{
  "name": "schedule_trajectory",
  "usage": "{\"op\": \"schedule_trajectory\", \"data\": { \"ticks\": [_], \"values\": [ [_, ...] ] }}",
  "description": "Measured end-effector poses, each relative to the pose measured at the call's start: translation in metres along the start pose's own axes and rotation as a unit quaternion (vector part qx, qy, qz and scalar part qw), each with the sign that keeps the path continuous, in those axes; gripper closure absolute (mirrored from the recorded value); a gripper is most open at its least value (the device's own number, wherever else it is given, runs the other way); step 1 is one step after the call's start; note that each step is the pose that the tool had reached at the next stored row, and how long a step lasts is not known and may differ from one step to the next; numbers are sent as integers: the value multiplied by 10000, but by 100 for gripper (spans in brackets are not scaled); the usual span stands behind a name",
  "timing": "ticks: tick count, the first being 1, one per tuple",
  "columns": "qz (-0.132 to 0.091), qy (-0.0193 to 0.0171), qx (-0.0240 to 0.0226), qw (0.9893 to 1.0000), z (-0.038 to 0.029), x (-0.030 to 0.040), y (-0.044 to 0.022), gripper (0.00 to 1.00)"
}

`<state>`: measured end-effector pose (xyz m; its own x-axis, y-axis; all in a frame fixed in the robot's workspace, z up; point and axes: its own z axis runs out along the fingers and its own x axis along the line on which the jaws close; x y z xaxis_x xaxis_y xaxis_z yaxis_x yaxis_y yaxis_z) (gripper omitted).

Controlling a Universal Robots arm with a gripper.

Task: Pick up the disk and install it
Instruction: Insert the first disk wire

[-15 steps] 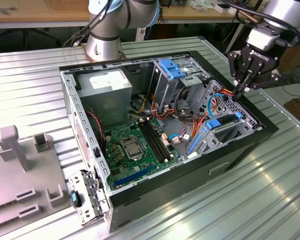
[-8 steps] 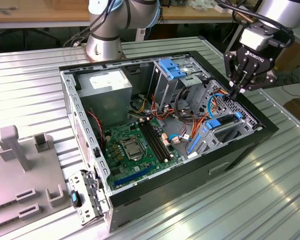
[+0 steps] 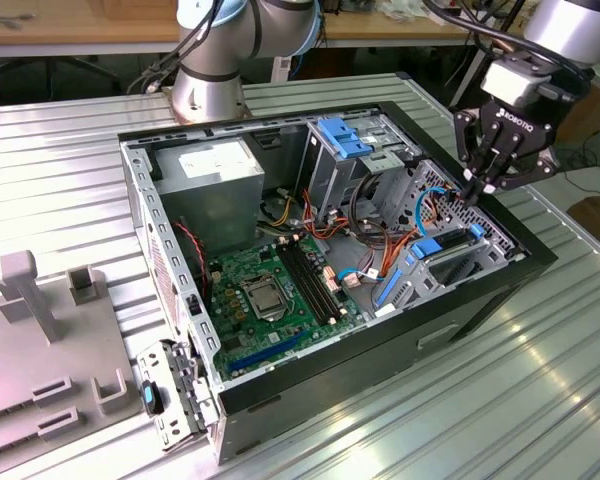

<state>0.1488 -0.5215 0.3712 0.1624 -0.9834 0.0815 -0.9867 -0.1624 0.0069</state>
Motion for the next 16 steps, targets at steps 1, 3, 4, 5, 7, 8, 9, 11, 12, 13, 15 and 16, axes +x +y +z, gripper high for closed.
{"op": "schedule_trajectory", "data": {
  "ticks": [1,3,4,5,7,8,9,11,12,13,15,16],
  "values": [
    [8,2,-1,10000,3,28,5,83],
    [17,1,-2,10000,10,80,13,83],
    [20,1,-2,10000,13,118,23,83],
    [21,-2,-2,10000,14,123,37,83],
    [27,-51,6,10000,13,120,59,83],
    [30,-70,9,10000,14,119,64,83],
    [33,-85,11,10000,15,119,64,83],
    [61,-119,15,9999,18,119,65,83],
    [140,-120,9,9998,26,119,66,83],
    [210,-119,4,9997,29,119,66,83],
    [409,-121,-10,9991,43,118,66,83],
    [496,-121,-16,9987,49,117,65,83]
  ]
}}
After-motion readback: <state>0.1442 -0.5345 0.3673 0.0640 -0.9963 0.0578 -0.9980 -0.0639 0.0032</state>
